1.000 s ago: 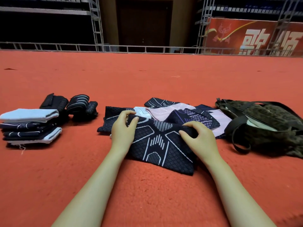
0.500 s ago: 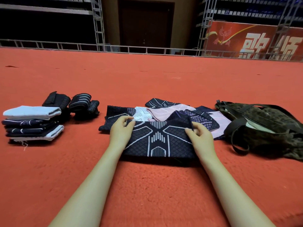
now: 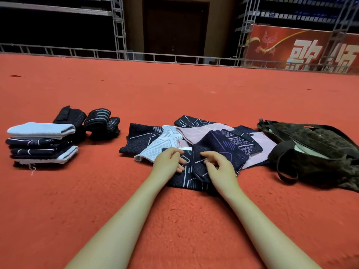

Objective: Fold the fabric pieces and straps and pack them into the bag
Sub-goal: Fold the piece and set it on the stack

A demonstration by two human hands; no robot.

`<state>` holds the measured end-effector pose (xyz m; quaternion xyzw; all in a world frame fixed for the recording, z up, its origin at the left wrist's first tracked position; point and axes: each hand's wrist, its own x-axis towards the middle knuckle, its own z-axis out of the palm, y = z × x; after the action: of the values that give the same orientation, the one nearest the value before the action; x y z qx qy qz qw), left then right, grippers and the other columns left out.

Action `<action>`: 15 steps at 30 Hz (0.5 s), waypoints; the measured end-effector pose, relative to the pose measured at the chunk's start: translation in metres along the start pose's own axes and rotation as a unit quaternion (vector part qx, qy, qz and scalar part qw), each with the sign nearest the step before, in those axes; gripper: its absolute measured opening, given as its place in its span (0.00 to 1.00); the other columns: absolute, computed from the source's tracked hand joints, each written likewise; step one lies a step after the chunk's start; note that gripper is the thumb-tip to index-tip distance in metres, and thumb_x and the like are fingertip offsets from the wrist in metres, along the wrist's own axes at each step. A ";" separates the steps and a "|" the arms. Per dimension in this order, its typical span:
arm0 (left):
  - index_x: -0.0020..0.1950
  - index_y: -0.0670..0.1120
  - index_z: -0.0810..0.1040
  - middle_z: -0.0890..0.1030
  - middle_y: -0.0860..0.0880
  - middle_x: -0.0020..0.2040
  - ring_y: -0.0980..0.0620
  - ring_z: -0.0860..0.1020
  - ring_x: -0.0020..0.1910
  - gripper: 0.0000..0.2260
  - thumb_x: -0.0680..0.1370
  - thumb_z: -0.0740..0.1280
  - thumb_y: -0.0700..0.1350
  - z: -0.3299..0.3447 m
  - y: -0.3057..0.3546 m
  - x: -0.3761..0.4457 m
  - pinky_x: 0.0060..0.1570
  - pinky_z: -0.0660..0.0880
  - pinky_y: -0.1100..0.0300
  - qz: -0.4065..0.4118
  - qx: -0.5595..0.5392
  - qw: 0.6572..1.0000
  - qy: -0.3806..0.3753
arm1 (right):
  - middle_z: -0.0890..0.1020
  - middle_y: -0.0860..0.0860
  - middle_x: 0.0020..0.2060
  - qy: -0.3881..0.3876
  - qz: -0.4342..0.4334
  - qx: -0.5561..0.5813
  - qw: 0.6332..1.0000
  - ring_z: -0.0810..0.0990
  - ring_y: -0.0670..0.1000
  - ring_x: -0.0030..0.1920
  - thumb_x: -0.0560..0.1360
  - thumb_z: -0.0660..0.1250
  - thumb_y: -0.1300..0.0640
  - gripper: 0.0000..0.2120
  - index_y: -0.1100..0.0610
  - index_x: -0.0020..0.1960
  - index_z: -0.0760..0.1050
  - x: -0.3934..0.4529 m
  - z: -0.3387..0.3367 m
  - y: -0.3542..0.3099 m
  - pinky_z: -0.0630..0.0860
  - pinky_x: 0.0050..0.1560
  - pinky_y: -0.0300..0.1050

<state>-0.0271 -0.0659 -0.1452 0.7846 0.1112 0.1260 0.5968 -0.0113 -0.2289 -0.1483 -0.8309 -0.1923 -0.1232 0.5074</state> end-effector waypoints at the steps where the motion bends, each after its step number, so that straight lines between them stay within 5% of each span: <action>1: 0.57 0.40 0.76 0.81 0.48 0.37 0.53 0.76 0.29 0.12 0.80 0.54 0.38 0.000 0.001 -0.001 0.33 0.75 0.65 0.006 0.005 1.000 0.003 | 0.77 0.47 0.42 0.025 -0.011 -0.052 0.998 0.75 0.46 0.45 0.72 0.64 0.67 0.16 0.50 0.53 0.78 0.001 0.001 0.003 0.70 0.50 0.39; 5: 0.55 0.45 0.77 0.82 0.50 0.37 0.56 0.76 0.29 0.11 0.80 0.56 0.42 0.002 0.006 -0.008 0.35 0.74 0.64 0.037 0.030 0.999 -0.017 | 0.73 0.48 0.43 0.032 0.018 -0.117 0.992 0.72 0.42 0.37 0.72 0.68 0.58 0.13 0.48 0.56 0.75 0.002 -0.002 0.005 0.69 0.46 0.40; 9: 0.58 0.50 0.75 0.81 0.52 0.38 0.55 0.78 0.31 0.10 0.80 0.60 0.48 0.005 0.006 -0.014 0.37 0.74 0.60 0.070 0.023 0.996 -0.052 | 0.75 0.49 0.36 0.059 0.032 -0.057 0.996 0.73 0.48 0.37 0.72 0.71 0.56 0.14 0.54 0.56 0.77 0.003 -0.004 0.007 0.71 0.44 0.43; 15: 0.60 0.50 0.75 0.74 0.54 0.34 0.56 0.73 0.35 0.12 0.77 0.65 0.42 0.011 0.005 -0.014 0.42 0.70 0.60 0.126 0.087 0.988 -0.006 | 0.73 0.48 0.34 0.033 0.003 -0.003 0.999 0.69 0.43 0.31 0.74 0.69 0.57 0.14 0.54 0.59 0.75 -0.001 0.000 0.000 0.68 0.37 0.31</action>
<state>-0.0367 -0.0822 -0.1445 0.8420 0.0181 0.1850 0.5064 -0.0125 -0.2290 -0.1486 -0.8286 -0.1725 -0.1490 0.5114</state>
